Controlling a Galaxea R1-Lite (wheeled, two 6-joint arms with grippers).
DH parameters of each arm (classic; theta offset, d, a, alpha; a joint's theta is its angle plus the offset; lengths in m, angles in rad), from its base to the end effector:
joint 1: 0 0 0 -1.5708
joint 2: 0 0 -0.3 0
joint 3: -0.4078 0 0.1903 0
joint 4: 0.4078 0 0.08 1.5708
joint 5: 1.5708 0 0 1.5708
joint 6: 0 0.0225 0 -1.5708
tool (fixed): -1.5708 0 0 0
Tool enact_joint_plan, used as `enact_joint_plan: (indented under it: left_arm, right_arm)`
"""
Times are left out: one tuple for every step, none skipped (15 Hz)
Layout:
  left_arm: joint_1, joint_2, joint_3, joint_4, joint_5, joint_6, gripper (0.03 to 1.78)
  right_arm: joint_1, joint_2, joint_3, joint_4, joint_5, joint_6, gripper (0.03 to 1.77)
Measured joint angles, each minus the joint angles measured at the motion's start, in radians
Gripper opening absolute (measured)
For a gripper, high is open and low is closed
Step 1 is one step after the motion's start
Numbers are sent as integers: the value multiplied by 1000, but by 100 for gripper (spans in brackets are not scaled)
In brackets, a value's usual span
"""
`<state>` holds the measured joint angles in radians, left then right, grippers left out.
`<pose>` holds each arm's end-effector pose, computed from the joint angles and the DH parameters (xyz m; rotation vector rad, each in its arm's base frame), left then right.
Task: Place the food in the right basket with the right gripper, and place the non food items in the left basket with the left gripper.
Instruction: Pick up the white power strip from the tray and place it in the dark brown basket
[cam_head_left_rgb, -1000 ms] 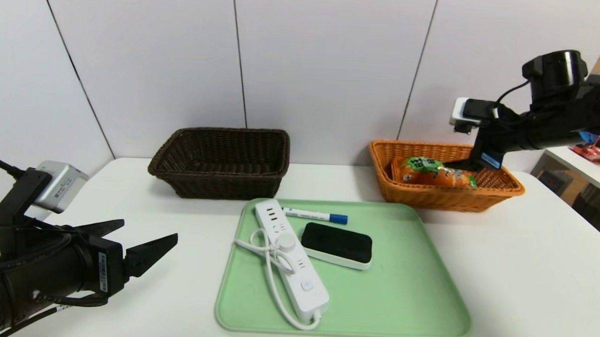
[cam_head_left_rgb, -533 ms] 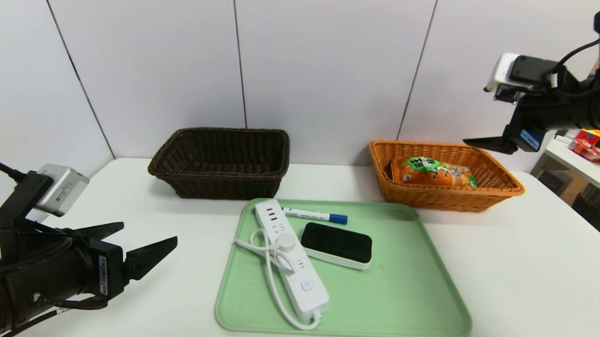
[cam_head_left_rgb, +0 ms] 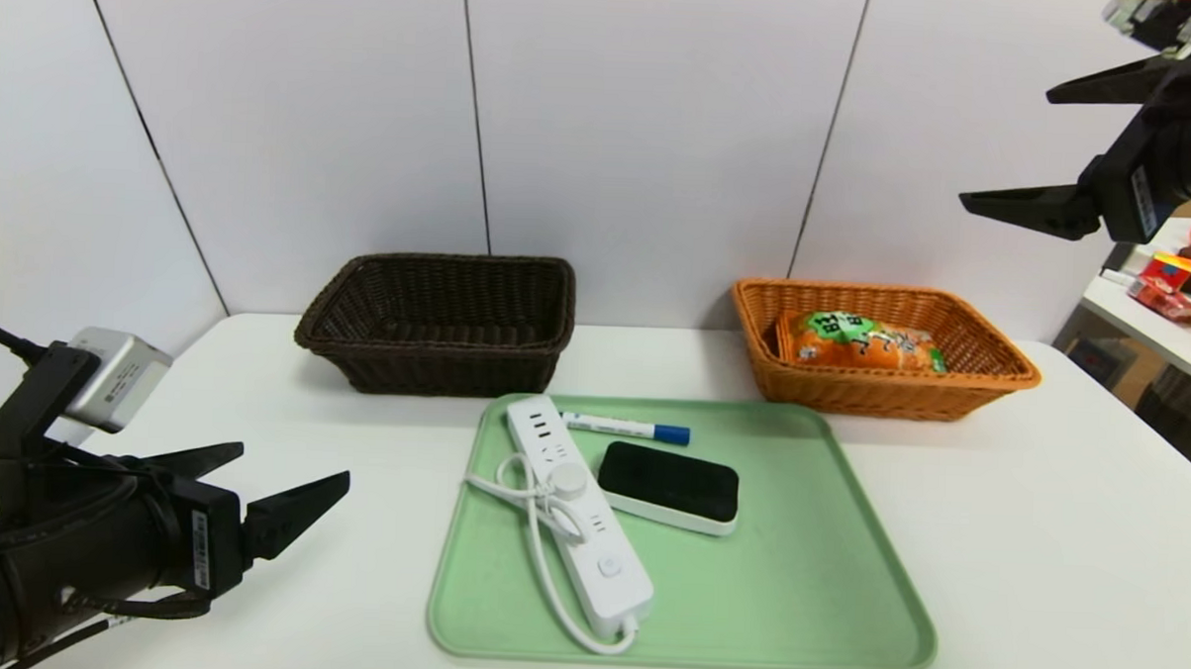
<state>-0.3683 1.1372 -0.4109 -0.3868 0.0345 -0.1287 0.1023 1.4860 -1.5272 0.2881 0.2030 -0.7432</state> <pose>0.1415 -0.0538 0.1785 -0.0581 0.3547 -0.3084 0.2432 0.0295 0.3566 -0.7210 0.1230 0.3812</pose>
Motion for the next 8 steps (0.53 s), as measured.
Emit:
enact_joint_plan:
  left_arm:
    - [0,-2,1,0,0,1,169]
    - [0,-4,2,0,0,3,169]
    - [0,-6,2,0,0,4,169]
    - [0,-8,4,0,0,4,169]
    - [0,-10,5,0,0,4,169]
    - [0,-11,6,0,0,4,169]
    - [0,-11,7,0,0,4,169]
    - [0,-11,7,0,0,4,169]
  right_arm:
    - [2,-9,-2,-1,-1,69,169]
    - [4,-20,0,-1,-4,141,169]
    - [9,-31,9,2,-5,197,169]
    - [14,-45,26,-4,-6,247,169]
    - [24,-62,62,-21,-10,313,169]
    - [38,-79,107,-46,-22,375,169]
    - [58,-95,167,-89,-46,429,169]
    - [78,-110,231,-137,-78,467,169]
